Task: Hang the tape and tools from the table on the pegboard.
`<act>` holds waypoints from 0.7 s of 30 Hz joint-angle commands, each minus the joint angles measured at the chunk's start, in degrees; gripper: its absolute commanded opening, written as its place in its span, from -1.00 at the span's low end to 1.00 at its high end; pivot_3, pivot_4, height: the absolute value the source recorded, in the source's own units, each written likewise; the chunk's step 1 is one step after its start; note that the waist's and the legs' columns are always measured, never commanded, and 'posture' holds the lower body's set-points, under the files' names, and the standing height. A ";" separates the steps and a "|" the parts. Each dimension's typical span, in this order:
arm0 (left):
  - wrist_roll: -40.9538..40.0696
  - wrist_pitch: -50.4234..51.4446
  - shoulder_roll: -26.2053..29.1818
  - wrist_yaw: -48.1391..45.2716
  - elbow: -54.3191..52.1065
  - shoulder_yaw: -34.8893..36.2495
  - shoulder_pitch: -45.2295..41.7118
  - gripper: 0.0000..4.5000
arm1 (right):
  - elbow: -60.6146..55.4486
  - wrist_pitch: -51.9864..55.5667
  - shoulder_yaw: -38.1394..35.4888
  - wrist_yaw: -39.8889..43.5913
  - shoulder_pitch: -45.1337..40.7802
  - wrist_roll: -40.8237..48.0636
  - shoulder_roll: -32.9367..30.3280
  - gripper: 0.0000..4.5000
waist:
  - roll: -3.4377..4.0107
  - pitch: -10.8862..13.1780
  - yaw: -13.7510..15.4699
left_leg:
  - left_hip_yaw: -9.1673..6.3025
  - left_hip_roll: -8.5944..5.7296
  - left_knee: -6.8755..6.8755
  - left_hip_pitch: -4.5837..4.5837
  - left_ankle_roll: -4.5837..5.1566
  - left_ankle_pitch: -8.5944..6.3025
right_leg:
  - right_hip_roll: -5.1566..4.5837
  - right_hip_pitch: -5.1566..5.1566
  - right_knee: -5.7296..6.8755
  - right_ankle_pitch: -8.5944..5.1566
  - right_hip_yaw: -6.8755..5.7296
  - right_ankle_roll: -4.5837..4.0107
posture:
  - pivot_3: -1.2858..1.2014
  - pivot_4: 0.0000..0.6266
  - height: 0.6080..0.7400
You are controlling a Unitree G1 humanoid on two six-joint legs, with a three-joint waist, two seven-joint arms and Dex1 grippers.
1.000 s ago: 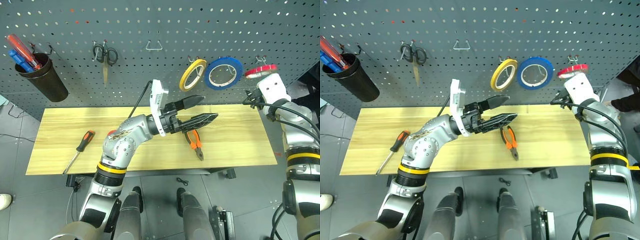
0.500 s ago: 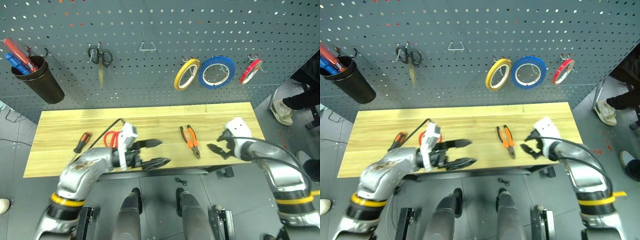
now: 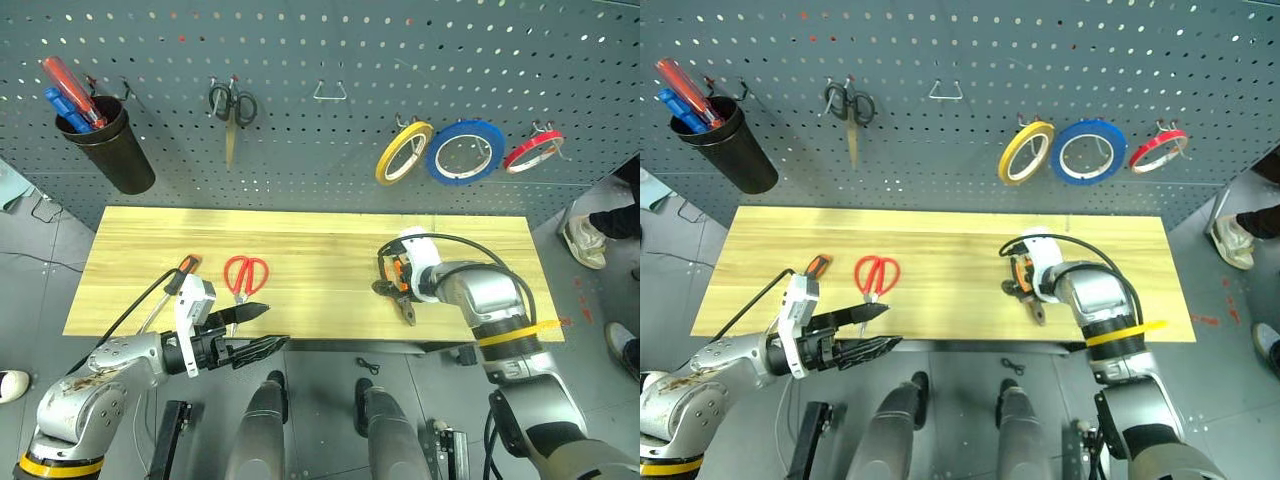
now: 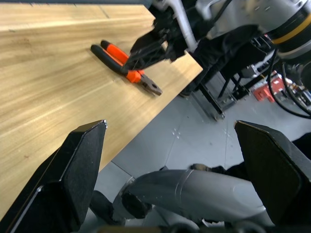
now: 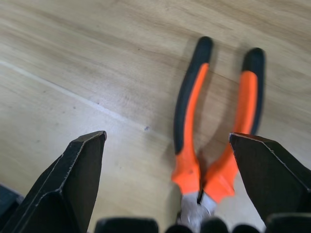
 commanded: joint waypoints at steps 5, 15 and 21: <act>-2.95 0.69 0.53 2.19 -3.55 1.57 1.23 1.00 | 6.04 -5.93 -1.29 -3.30 -2.44 -2.88 -0.07 0.99 | 0.01 0.01 0.54 | -0.01 0.02 0.00 0.01 0.00 0.00 | 0.02 -0.01 0.00 -0.07 -0.01 -0.09 | 0.19 0.23 1.00; -2.91 0.58 1.24 1.89 -2.72 0.40 0.19 1.00 | 6.02 -0.71 -3.31 -3.64 -1.34 -0.92 1.92 0.99 | 0.01 0.01 0.58 | -0.01 0.03 -0.06 0.01 0.00 0.00 | 0.02 -0.04 -0.01 -0.12 -0.01 -0.15 | 0.19 0.25 1.00; -3.31 0.93 1.67 1.45 -2.94 0.07 -0.37 1.00 | 10.52 -3.46 -2.23 -2.80 -1.51 -2.21 1.28 0.99 | 0.03 0.04 0.61 | -0.01 0.03 -0.10 0.01 0.00 -0.01 | 0.01 -0.05 -0.06 -0.17 -0.02 -0.23 | 0.19 0.27 1.00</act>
